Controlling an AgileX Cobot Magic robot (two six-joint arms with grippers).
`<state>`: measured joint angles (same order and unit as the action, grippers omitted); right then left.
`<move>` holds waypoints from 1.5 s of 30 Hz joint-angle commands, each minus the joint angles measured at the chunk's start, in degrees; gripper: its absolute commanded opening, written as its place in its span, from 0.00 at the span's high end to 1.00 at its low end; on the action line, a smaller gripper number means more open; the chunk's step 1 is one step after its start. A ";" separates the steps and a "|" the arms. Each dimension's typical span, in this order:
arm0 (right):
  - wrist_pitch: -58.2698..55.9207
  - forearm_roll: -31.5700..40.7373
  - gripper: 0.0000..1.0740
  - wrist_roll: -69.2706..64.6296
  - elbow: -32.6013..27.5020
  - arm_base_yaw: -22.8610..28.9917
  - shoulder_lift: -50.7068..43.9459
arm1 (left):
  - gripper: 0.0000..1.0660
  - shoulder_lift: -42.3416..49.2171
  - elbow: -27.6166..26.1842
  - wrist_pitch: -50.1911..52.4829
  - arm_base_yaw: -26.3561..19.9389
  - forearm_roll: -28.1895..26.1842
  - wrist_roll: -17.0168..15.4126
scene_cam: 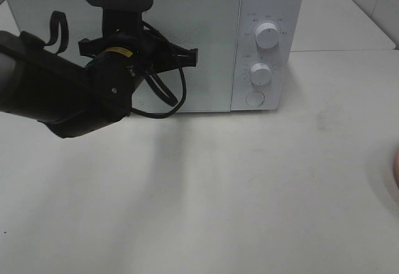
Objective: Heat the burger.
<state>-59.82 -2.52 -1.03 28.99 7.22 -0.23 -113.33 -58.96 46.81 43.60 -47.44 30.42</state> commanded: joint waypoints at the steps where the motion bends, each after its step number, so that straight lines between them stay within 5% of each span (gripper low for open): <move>1: 0.52 0.06 0.29 0.57 0.06 -0.34 -1.60 | 1.00 -1.09 -3.09 2.01 -1.20 -1.09 0.92; 9: 0.52 0.06 0.29 0.57 0.06 -0.34 -1.60 | 1.00 -1.32 -5.10 -0.80 -2.75 -2.86 1.55; 23: 0.52 0.06 0.29 0.57 0.06 -0.34 -1.60 | 0.96 5.16 4.76 -6.76 6.65 -8.14 2.18; 24: 0.52 0.06 0.29 0.57 0.06 -0.34 -1.60 | 0.91 5.67 5.27 -8.54 6.70 -8.54 2.18; 25: 0.52 0.06 0.29 0.57 0.06 -0.34 -1.60 | 0.74 6.93 5.90 -13.81 6.59 -8.94 2.35; 26: 0.52 0.06 0.29 0.57 0.06 -0.34 -1.60 | 0.74 6.93 5.90 -13.81 6.59 -8.94 2.35; 27: 0.52 0.06 0.29 0.57 0.06 -0.34 -1.60 | 0.45 8.19 6.13 -19.60 6.53 -9.40 2.58; 28: 0.52 0.06 0.29 0.57 0.06 -0.34 -1.60 | 0.45 8.19 6.13 -19.60 6.53 -9.40 2.58; 30: 0.52 0.06 0.29 0.57 0.06 -0.34 -1.60 | 0.05 9.57 6.13 -26.59 6.53 -9.91 4.24; 42: 0.52 0.06 0.29 0.57 0.06 -0.34 -1.60 | 0.06 14.50 7.91 -39.59 6.19 -7.79 6.93; 45: 0.52 0.06 0.29 0.57 0.06 -0.34 -1.60 | 0.06 16.67 7.85 -53.17 2.75 -2.92 7.05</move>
<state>-59.82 -2.52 -1.03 28.99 7.22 -0.23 -98.20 -51.34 0.00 47.73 -52.65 37.24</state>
